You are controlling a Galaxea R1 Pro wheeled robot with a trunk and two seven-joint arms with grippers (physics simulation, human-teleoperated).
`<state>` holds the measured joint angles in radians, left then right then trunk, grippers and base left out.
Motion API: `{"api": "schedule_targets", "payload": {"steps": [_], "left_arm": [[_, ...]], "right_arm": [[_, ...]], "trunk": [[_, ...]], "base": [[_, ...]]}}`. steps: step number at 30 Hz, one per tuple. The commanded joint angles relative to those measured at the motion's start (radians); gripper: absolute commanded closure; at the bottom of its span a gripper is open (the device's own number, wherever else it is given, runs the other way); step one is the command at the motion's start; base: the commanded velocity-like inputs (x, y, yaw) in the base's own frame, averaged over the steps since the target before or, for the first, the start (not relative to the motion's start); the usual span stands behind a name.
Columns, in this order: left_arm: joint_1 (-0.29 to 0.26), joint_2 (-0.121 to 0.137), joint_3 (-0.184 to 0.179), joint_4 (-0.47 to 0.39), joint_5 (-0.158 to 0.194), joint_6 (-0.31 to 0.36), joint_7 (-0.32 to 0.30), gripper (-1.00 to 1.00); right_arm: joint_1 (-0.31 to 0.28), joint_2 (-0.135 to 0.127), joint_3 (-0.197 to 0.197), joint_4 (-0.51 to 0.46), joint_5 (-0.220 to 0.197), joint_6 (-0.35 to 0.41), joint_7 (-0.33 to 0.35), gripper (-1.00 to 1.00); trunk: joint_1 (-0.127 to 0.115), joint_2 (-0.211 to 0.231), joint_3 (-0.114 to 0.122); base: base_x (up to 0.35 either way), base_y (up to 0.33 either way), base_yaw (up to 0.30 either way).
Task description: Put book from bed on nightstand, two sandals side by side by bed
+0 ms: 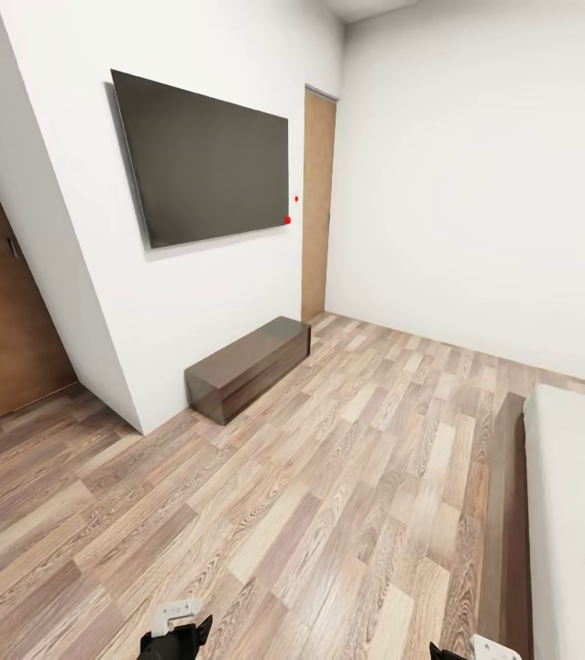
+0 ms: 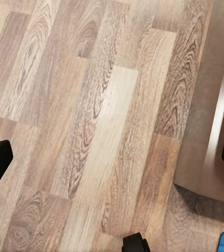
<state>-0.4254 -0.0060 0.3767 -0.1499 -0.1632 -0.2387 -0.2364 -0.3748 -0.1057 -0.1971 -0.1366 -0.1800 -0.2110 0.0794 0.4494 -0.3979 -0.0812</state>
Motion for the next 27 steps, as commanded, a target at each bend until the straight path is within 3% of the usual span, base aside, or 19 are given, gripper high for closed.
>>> {"api": "schedule_targets", "payload": {"steps": [1,15,27], "left_arm": [[-0.001,0.000,0.009,0.000,-0.010,-0.003,-0.003,-1.00],[0.000,0.000,0.009,0.000,-0.010,-0.002,-0.003,-1.00],[-0.001,0.000,0.008,-0.001,-0.010,-0.002,-0.003,-1.00]], "right_arm": [[-0.001,0.000,-0.004,0.002,-0.010,-0.004,0.009,-1.00],[-0.001,0.000,-0.006,0.001,-0.022,-0.007,0.008,-1.00],[-0.001,0.000,-0.005,0.002,-0.021,-0.007,0.009,-1.00]], "trunk": [[0.001,-0.002,-0.002],[0.001,-0.002,-0.002],[0.001,-0.002,0.000]], "base": [[0.000,0.000,0.000],[0.002,0.000,0.000],[0.092,0.000,0.000]]}}
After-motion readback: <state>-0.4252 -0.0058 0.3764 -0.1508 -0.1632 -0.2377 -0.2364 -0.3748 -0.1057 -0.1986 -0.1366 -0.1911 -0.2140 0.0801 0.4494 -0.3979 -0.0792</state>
